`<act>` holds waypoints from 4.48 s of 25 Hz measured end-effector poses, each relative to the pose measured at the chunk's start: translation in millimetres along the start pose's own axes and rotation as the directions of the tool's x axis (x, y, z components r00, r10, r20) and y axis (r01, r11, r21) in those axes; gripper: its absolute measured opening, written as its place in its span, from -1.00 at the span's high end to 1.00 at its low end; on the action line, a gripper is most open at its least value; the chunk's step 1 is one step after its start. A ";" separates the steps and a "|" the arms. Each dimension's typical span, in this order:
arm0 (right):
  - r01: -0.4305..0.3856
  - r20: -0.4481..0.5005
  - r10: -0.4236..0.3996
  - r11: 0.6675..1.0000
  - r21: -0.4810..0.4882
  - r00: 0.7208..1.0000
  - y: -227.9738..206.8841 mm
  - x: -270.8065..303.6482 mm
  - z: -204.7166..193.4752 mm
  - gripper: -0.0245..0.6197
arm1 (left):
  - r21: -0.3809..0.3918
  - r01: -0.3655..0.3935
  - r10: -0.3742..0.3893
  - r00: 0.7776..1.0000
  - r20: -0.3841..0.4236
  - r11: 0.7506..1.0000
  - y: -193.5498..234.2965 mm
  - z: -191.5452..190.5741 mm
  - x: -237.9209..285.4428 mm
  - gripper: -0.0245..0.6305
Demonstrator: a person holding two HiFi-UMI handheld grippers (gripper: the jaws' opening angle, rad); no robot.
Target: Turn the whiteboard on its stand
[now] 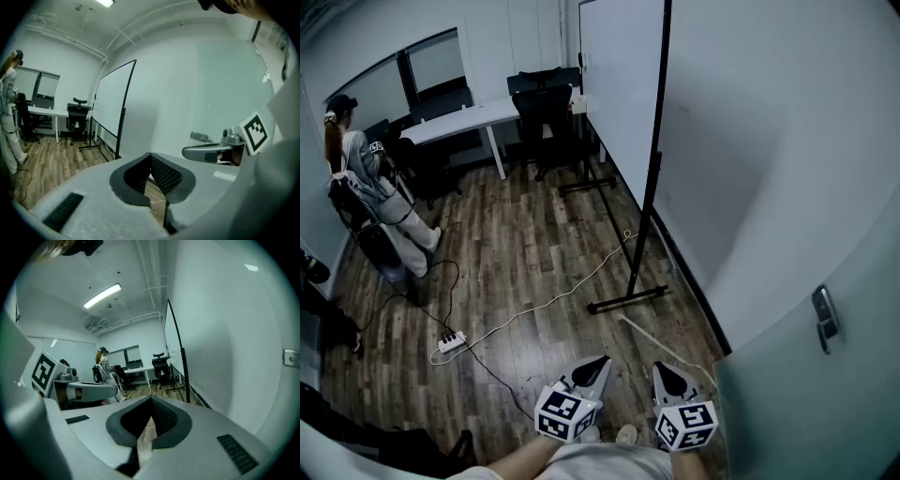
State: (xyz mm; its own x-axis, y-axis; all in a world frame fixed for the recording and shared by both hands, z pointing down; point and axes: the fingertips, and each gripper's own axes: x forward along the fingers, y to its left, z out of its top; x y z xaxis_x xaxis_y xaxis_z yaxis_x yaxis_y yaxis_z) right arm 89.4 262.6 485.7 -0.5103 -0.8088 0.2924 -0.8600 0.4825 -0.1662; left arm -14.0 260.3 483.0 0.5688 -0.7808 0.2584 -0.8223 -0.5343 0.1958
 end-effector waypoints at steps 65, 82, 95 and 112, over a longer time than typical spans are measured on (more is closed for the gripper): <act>0.037 0.098 -0.030 0.997 -0.074 0.995 -192.1 316.5 161.6 0.91 | 0.035 0.025 -0.026 0.999 0.035 0.999 205.6 141.4 294.8 0.89; 0.077 0.115 -0.067 0.993 -0.088 0.991 -219.7 388.1 196.5 0.90 | 0.051 0.082 -0.084 0.996 0.041 0.995 251.7 168.1 348.1 0.89; 0.095 0.098 -0.087 0.992 -0.078 0.991 -249.2 444.6 211.7 0.62 | 0.056 0.096 -0.098 0.995 0.031 0.994 272.7 183.1 386.6 0.89; 0.128 0.082 -0.123 0.989 -0.067 0.989 -282.9 507.8 221.6 0.36 | 0.042 0.071 -0.071 0.997 0.015 0.997 299.6 179.6 406.6 0.89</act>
State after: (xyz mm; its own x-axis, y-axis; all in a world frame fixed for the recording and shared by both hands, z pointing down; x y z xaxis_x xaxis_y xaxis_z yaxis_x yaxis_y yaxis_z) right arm 72.1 -359.1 472.6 -0.3998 -0.8865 0.2328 -0.9159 0.3964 -0.0637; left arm -31.7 -275.4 476.9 0.6257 -0.7455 0.2296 -0.7800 -0.6012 0.1735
